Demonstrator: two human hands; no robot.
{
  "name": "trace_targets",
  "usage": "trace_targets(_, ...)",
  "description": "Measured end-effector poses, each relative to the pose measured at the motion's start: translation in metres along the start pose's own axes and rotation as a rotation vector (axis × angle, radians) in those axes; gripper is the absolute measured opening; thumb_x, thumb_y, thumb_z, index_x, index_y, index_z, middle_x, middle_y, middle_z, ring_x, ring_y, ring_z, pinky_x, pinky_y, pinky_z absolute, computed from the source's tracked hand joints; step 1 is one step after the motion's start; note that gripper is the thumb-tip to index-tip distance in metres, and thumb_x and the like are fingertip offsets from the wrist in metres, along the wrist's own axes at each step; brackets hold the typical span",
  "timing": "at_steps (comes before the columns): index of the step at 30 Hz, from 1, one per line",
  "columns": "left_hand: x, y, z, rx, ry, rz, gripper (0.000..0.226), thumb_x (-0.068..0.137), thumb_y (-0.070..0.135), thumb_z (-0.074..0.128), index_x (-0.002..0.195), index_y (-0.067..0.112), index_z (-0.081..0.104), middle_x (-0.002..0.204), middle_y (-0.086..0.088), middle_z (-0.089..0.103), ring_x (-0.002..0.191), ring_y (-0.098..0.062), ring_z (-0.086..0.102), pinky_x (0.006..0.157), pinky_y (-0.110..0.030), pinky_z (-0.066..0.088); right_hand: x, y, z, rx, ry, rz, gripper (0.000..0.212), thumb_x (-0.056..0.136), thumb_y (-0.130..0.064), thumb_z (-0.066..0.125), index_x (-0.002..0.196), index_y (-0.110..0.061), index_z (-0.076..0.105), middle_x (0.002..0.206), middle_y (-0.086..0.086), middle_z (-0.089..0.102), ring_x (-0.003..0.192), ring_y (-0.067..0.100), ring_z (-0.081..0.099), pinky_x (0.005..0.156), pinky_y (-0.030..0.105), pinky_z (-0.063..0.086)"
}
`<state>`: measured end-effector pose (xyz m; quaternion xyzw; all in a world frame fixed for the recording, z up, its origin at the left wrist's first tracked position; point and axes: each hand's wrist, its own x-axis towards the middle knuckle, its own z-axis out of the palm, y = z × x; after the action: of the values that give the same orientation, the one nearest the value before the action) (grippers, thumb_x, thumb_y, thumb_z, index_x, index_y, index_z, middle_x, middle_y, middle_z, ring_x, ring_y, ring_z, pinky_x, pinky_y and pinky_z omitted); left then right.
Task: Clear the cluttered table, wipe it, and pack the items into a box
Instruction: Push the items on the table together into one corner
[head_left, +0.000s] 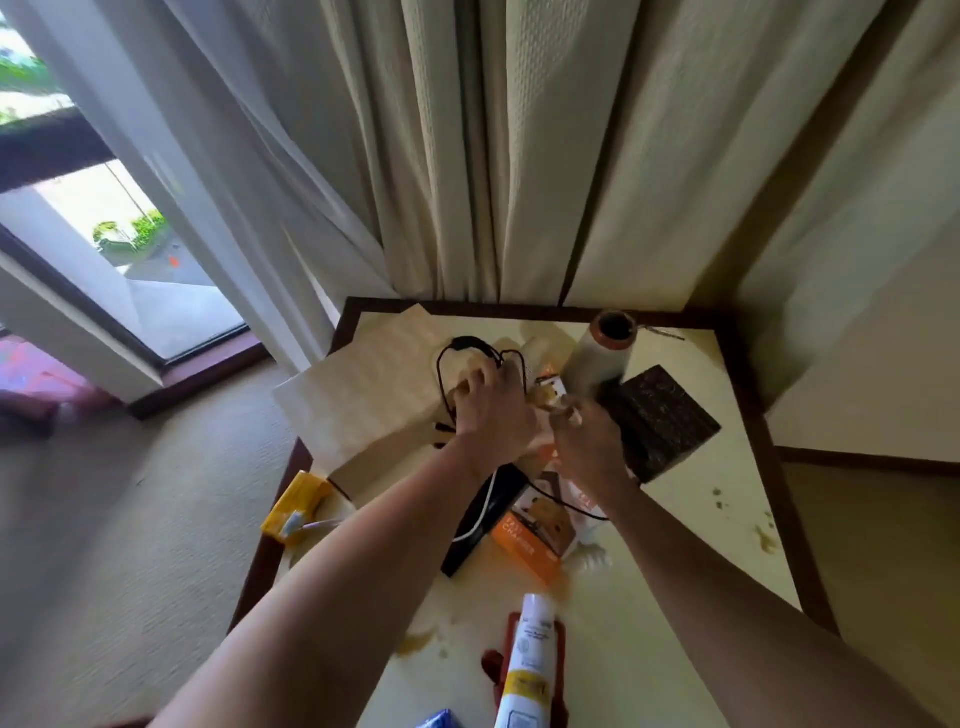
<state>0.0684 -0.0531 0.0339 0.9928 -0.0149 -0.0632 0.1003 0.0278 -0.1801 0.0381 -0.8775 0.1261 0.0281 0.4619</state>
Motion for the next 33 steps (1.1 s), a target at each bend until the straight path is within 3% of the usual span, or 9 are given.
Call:
trace_targets(3, -0.022, -0.005, -0.014, -0.033, 0.0, 0.066, 0.059, 0.092, 0.033, 0.057, 0.145, 0.009, 0.044, 0.145, -0.021, 0.04, 0.132, -0.042, 0.042, 0.105, -0.052, 0.043, -0.04, 0.008, 0.001, -0.02, 0.045, -0.109, 0.025, 0.091, -0.011, 0.064, 0.116, -0.017, 0.065, 0.112, 0.004, 0.059, 0.106, 0.022, 0.056, 0.083, 0.03, 0.04)
trace_targets(5, -0.053, -0.016, -0.024, -0.134, 0.077, 0.116, 0.048, 0.093, 0.029, 0.059, 0.138, 0.012, 0.053, 0.141, -0.016, 0.046, 0.129, -0.037, 0.046, 0.103, -0.05, 0.046, -0.072, 0.019, 0.005, -0.09, -0.045, -0.115, 0.018, 0.09, -0.009, 0.062, 0.107, -0.014, 0.064, 0.103, 0.005, 0.059, 0.1, 0.025, 0.057, 0.079, 0.029, 0.04)
trace_targets(9, -0.145, -0.051, -0.022, -0.353, 0.017, 0.095, 0.026, 0.097, 0.024, 0.055, 0.12, 0.024, 0.065, 0.12, -0.001, 0.063, 0.102, -0.021, 0.06, 0.078, -0.035, 0.052, -0.143, 0.043, 0.013, -0.332, -0.32, 0.003, 0.025, 0.094, -0.028, 0.059, 0.115, -0.016, 0.054, 0.113, 0.007, 0.058, 0.103, 0.026, 0.059, 0.078, 0.032, 0.042)
trace_targets(12, -0.218, -0.081, 0.003, -0.348, -0.125, 0.097, 0.017, 0.096, 0.025, 0.059, 0.109, 0.029, 0.068, 0.105, 0.008, 0.063, 0.091, -0.015, 0.062, 0.071, -0.028, 0.05, -0.186, 0.053, 0.023, -0.463, -0.377, 0.109, 0.05, 0.096, -0.045, 0.056, 0.133, -0.017, 0.037, 0.12, 0.011, 0.051, 0.104, 0.033, 0.06, 0.073, 0.033, 0.042)
trace_targets(17, -0.309, -0.101, 0.038, -0.178, -0.445, 0.099, 0.056, 0.088, 0.044, 0.065, 0.139, 0.031, 0.047, 0.126, 0.002, 0.053, 0.114, -0.022, 0.053, 0.094, -0.042, 0.05, -0.218, 0.062, 0.038, -0.532, -0.343, 0.21, 0.074, 0.086, -0.058, 0.066, 0.135, -0.021, 0.026, 0.126, 0.015, 0.047, 0.107, 0.041, 0.06, 0.076, 0.04, 0.048)
trace_targets(21, -0.341, -0.098, 0.055, 0.041, -0.435, 0.18, 0.069, 0.09, 0.044, 0.063, 0.149, 0.024, 0.033, 0.136, -0.01, 0.046, 0.114, -0.028, 0.05, 0.092, -0.043, 0.05, -0.228, 0.058, 0.039, -0.471, -0.289, 0.229, 0.064, 0.089, -0.038, 0.065, 0.136, -0.021, 0.024, 0.125, 0.016, 0.052, 0.1, 0.038, 0.063, 0.077, 0.044, 0.056)
trace_targets(28, -0.337, -0.105, 0.07, 0.086, -0.342, 0.204, 0.066, 0.091, 0.045, 0.063, 0.146, 0.019, 0.038, 0.129, -0.009, 0.055, 0.107, -0.026, 0.054, 0.084, -0.037, 0.044, -0.231, 0.052, 0.025, -0.28, -0.245, 0.284, 0.06, 0.091, -0.041, 0.06, 0.139, -0.013, 0.036, 0.123, 0.012, 0.056, 0.102, 0.032, 0.06, 0.081, 0.04, 0.052)
trace_targets(31, -0.335, -0.105, 0.066, -0.016, -0.307, 0.155, 0.061, 0.088, 0.05, 0.056, 0.14, 0.021, 0.044, 0.118, -0.004, 0.058, 0.1, -0.024, 0.056, 0.079, -0.035, 0.041, -0.23, 0.046, 0.012, -0.053, -0.201, 0.296, 0.048, 0.095, -0.032, 0.056, 0.139, -0.014, 0.044, 0.116, 0.008, 0.058, 0.098, 0.027, 0.058, 0.077, 0.036, 0.045)
trace_targets(33, -0.327, -0.103, 0.058, -0.24, -0.26, 0.017, 0.056, 0.084, 0.051, 0.054, 0.134, 0.027, 0.049, 0.115, 0.002, 0.059, 0.1, -0.022, 0.059, 0.078, -0.033, 0.044, -0.219, 0.042, 0.004, 0.076, -0.16, 0.305, 0.044, 0.097, -0.031, 0.054, 0.139, -0.018, 0.049, 0.121, 0.007, 0.061, 0.107, 0.029, 0.06, 0.081, 0.036, 0.044)
